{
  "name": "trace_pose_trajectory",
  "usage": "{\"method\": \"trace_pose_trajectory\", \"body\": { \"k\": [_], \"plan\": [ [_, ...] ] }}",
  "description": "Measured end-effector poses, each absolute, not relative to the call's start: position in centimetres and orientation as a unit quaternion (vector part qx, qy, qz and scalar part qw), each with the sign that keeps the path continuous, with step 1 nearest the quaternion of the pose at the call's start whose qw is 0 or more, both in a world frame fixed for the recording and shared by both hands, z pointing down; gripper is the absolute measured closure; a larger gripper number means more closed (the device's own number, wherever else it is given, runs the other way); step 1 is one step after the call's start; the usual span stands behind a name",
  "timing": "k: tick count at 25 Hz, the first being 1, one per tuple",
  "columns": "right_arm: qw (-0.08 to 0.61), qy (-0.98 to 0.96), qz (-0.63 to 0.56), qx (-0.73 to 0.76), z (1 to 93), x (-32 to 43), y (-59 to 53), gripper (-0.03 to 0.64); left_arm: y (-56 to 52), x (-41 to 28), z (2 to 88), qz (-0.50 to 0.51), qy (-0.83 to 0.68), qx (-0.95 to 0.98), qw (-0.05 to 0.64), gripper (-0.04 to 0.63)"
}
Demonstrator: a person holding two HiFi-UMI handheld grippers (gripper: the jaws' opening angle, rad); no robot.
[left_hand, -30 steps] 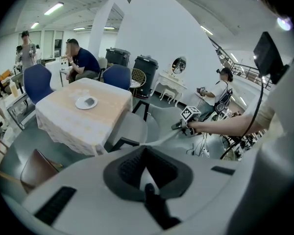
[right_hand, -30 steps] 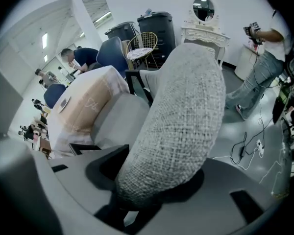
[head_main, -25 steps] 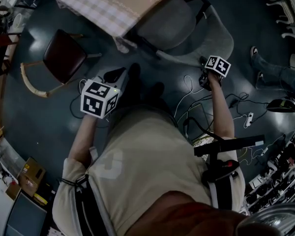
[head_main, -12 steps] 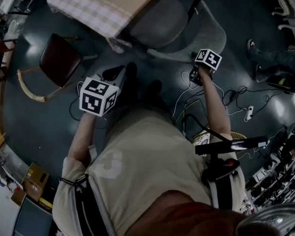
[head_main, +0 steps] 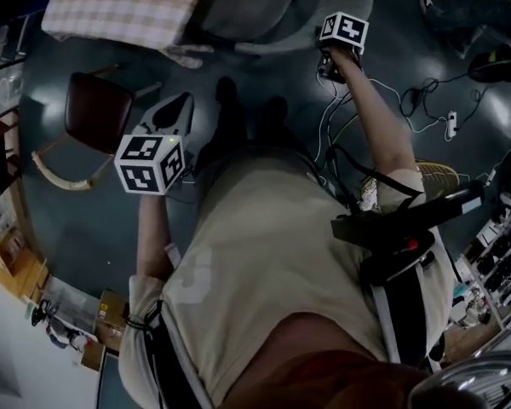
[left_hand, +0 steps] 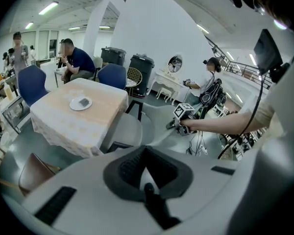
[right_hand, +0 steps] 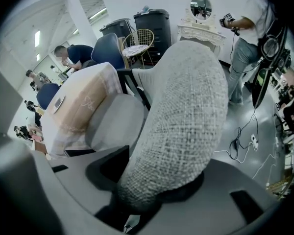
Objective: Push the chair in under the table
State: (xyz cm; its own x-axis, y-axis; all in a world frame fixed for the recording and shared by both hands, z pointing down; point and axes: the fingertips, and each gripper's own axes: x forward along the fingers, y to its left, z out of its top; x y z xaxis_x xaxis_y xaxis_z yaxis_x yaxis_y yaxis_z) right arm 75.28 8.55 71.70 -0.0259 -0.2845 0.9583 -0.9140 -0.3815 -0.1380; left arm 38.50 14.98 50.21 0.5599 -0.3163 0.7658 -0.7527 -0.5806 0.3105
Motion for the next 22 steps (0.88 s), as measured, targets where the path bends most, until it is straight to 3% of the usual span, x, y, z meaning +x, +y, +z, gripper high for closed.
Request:
{"method": "trace_pose_trajectory", "body": {
  "k": [22],
  "plan": [
    [0.241,-0.473,0.555,0.640,71.7,75.5,6.9,0.407,13.7,38.1,47.3,0.316,-0.340,0.842,0.275,0.589]
  ]
}}
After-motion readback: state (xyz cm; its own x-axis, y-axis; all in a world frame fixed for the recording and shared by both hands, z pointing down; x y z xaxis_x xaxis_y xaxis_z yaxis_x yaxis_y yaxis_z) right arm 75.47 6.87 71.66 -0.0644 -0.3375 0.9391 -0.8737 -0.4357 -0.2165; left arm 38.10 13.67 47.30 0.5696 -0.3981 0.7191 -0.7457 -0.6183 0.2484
